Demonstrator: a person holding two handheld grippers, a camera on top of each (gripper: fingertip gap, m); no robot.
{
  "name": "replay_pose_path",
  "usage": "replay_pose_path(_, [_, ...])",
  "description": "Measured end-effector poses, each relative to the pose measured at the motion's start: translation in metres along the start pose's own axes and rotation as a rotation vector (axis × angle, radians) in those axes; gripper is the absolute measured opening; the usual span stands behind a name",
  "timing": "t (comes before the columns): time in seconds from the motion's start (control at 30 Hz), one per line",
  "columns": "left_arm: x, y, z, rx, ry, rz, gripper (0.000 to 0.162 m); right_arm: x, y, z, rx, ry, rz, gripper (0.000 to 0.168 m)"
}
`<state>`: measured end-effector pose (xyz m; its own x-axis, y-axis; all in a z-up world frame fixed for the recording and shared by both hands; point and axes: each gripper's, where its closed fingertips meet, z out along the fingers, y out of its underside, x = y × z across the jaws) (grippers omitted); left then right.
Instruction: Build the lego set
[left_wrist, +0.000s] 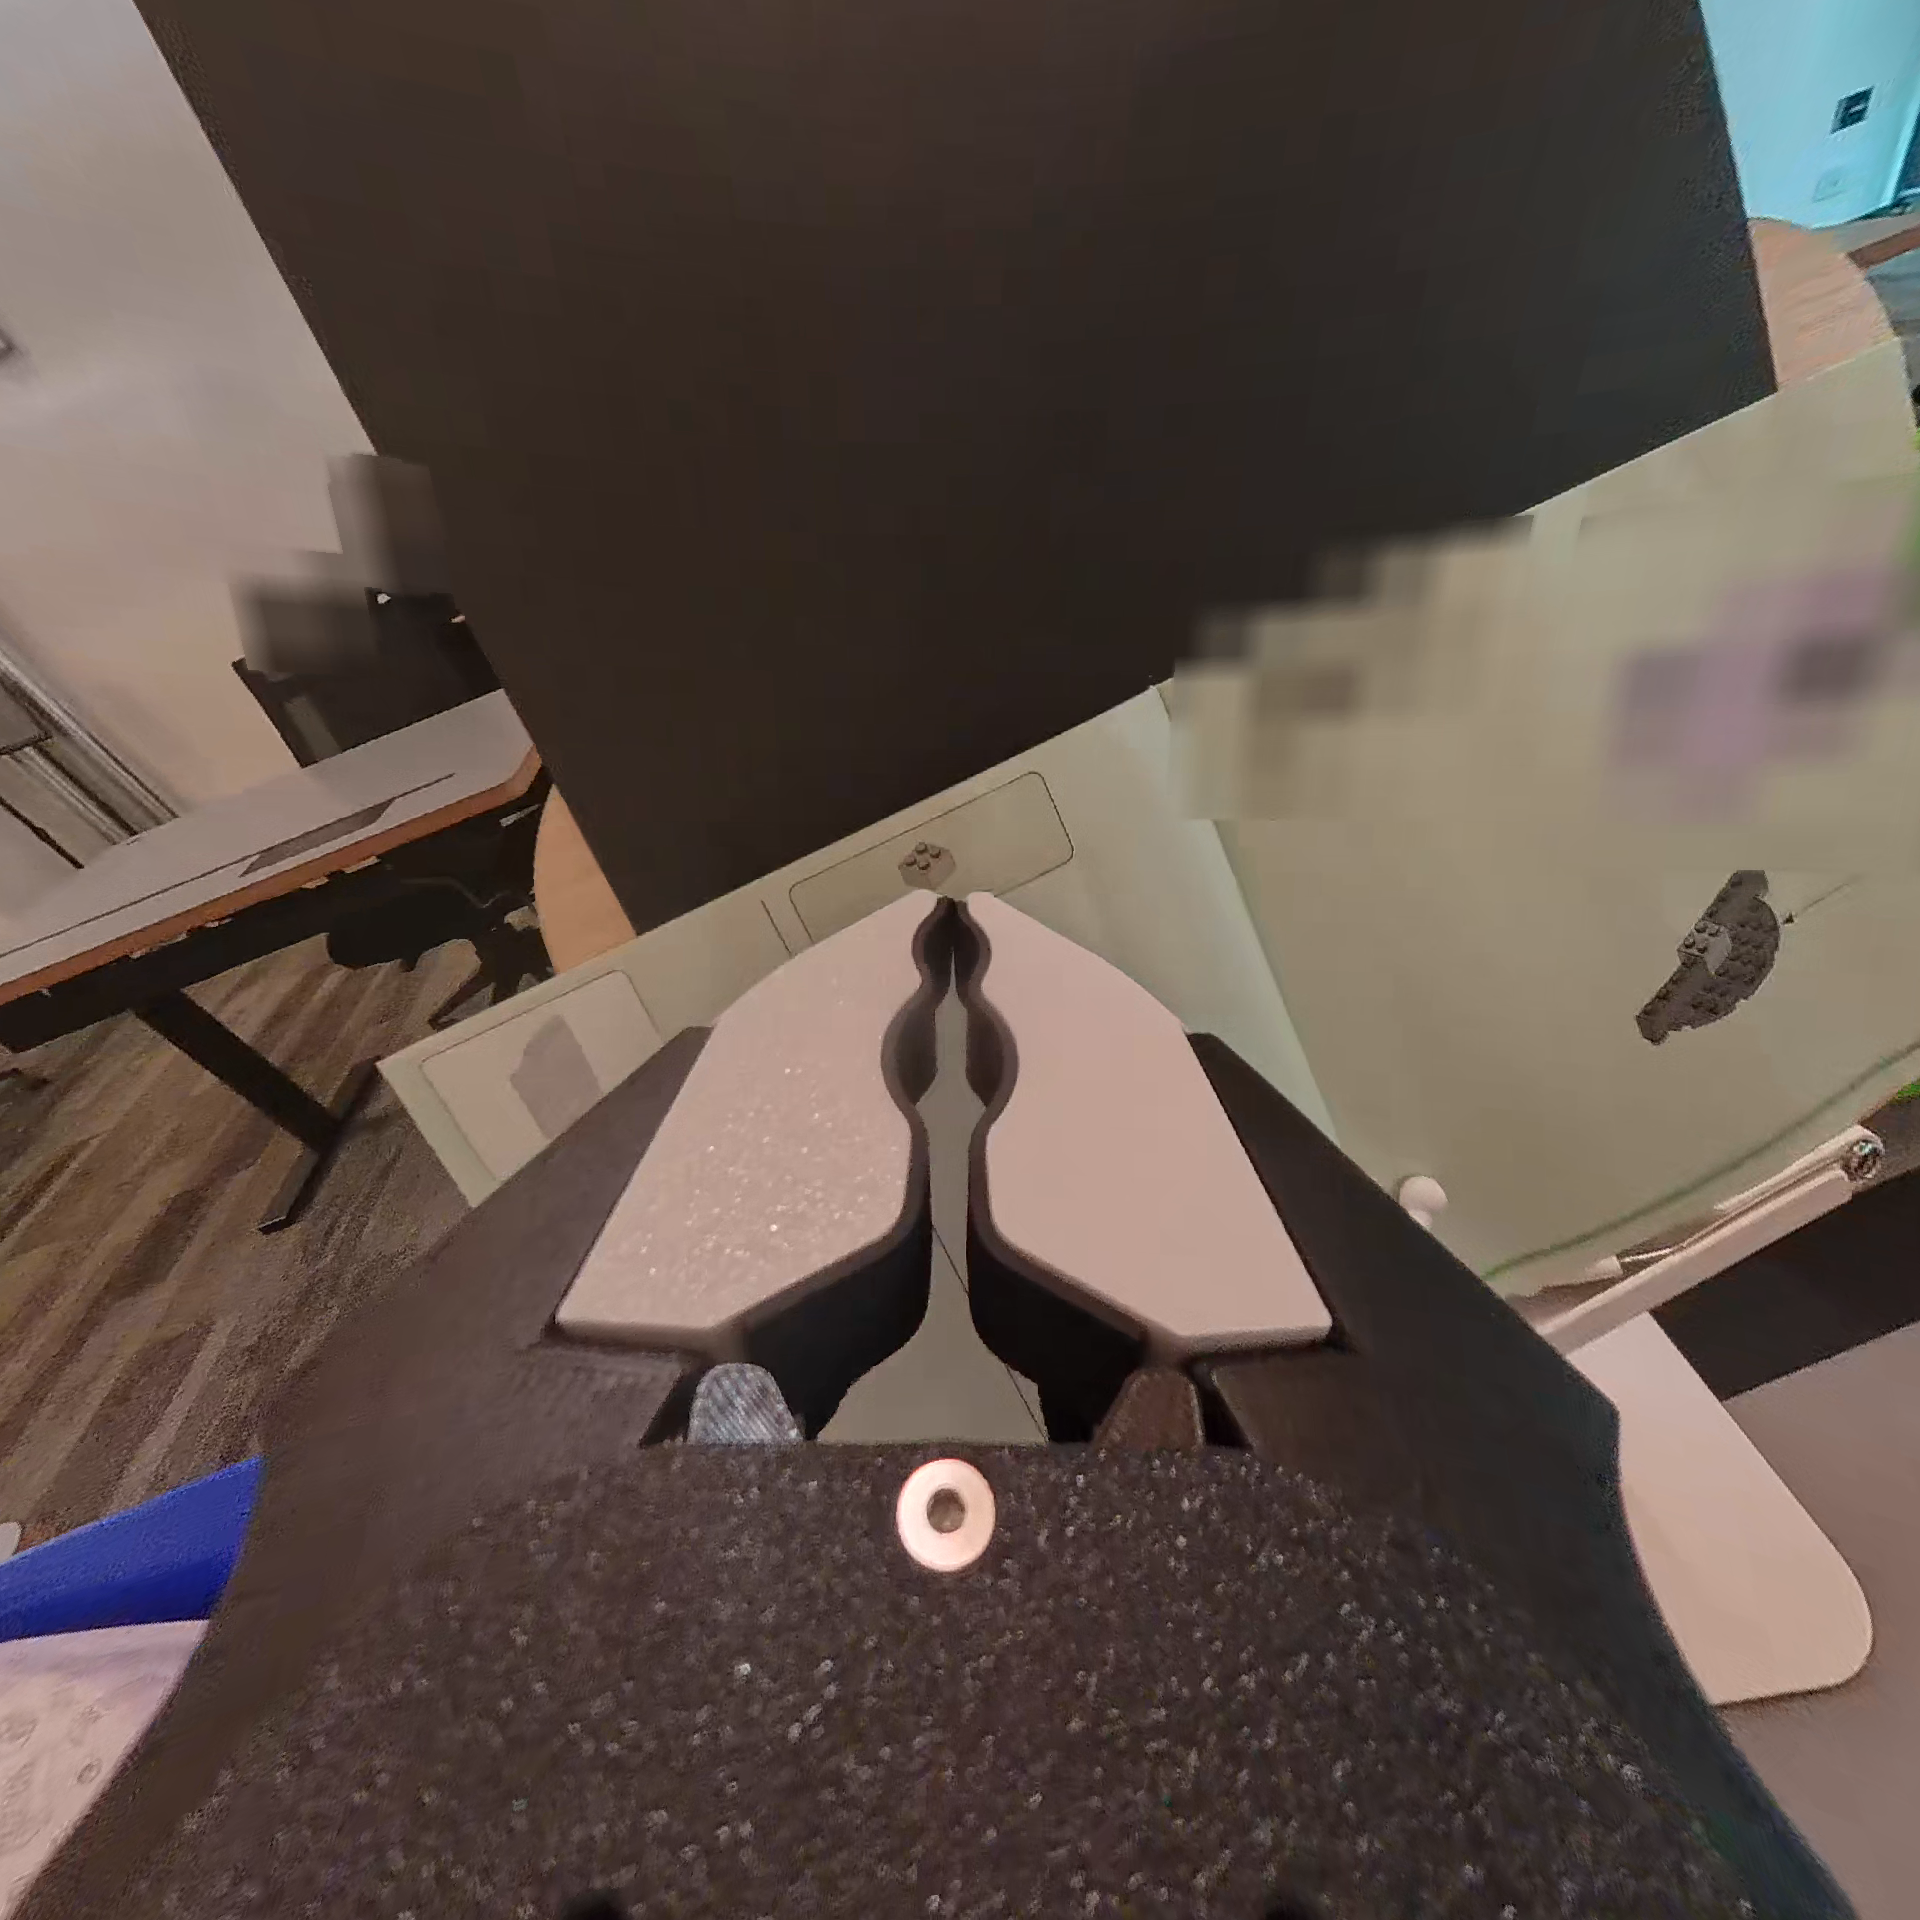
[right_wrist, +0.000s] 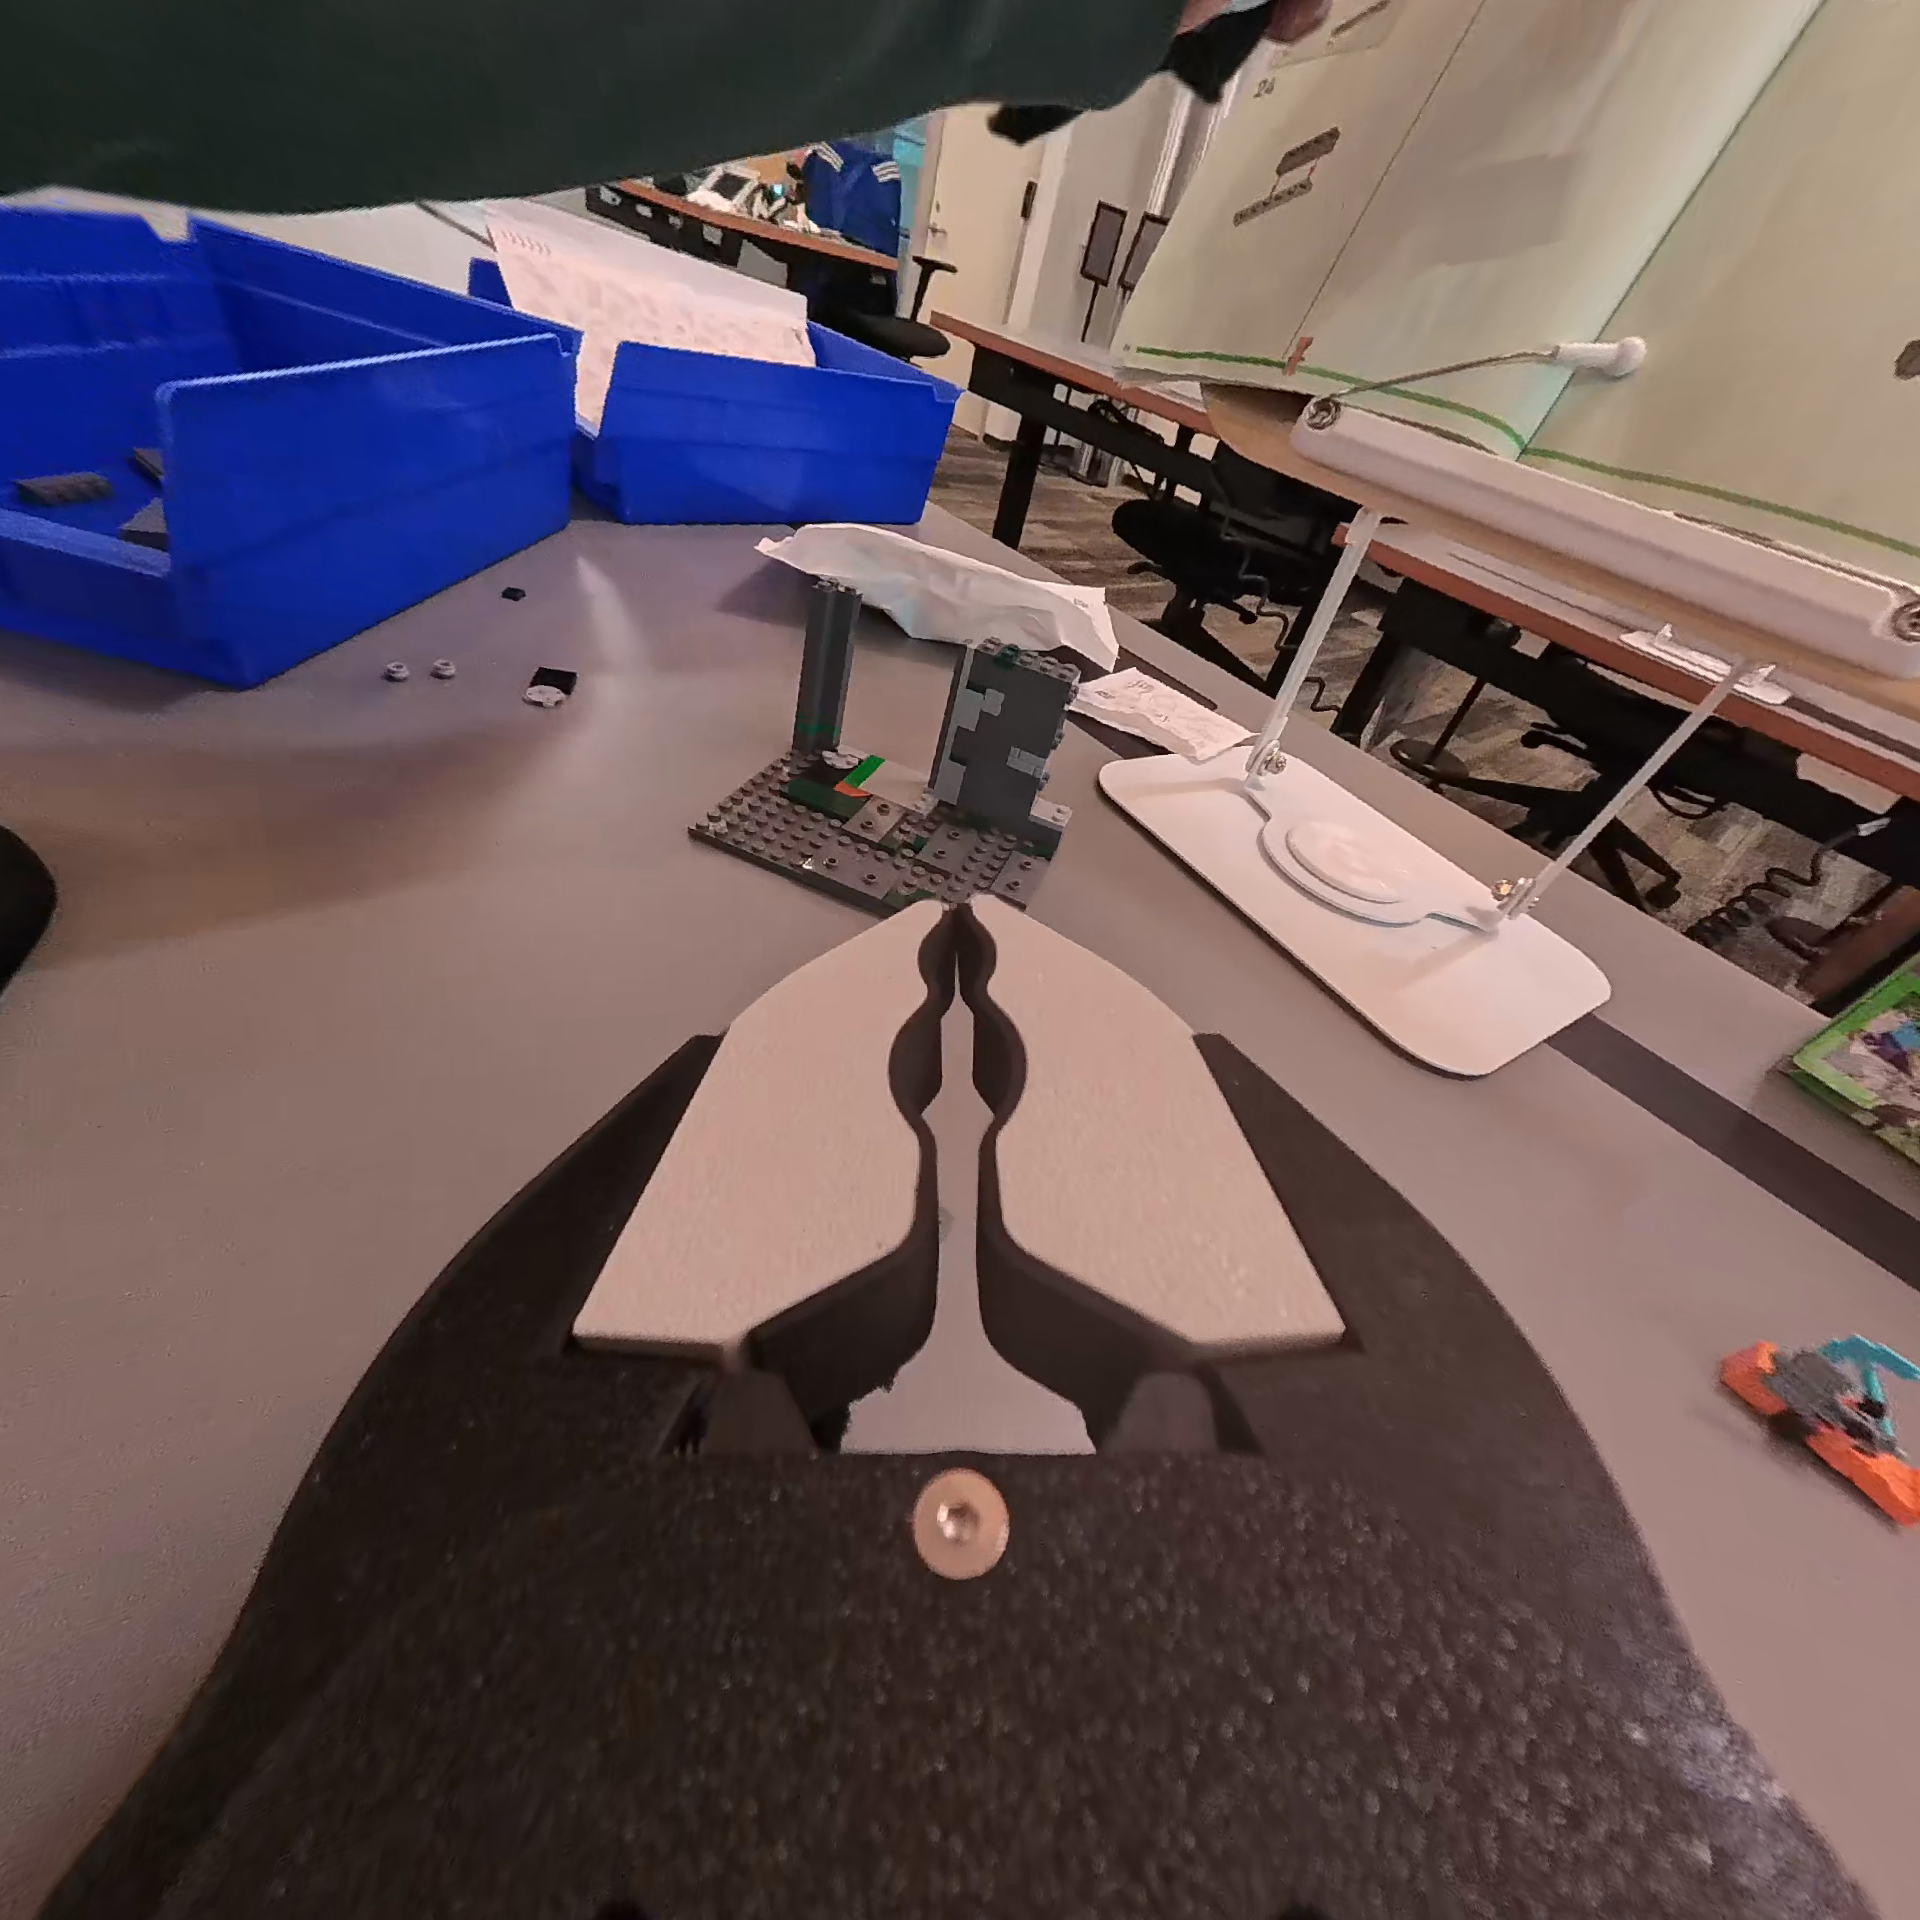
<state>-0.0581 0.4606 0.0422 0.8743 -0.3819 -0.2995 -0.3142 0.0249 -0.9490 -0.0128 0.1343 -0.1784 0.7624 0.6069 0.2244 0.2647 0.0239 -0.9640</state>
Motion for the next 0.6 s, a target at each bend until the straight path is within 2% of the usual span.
replay_pose_path(0.17, [0.001, 0.001, -0.002, 0.004, 0.010, 0.017, 0.000, -0.003, 0.002, 0.002, -0.005, -0.019, 0.003, 0.000])
replay_pose_path(0.27, [0.001, 0.003, -0.016, 0.006, 0.035, 0.017, 0.000, -0.005, 0.002, 0.003, -0.006, -0.027, -0.004, 0.000])
replay_pose_path(0.43, [-0.002, 0.017, -0.084, 0.023, 0.099, 0.025, 0.000, -0.005, 0.002, 0.002, 0.000, -0.033, 0.006, 0.000])
replay_pose_path(0.6, [-0.034, 0.058, -0.169, -0.025, 0.100, 0.034, 0.000, -0.006, 0.005, 0.002, -0.007, -0.039, 0.016, 0.000])
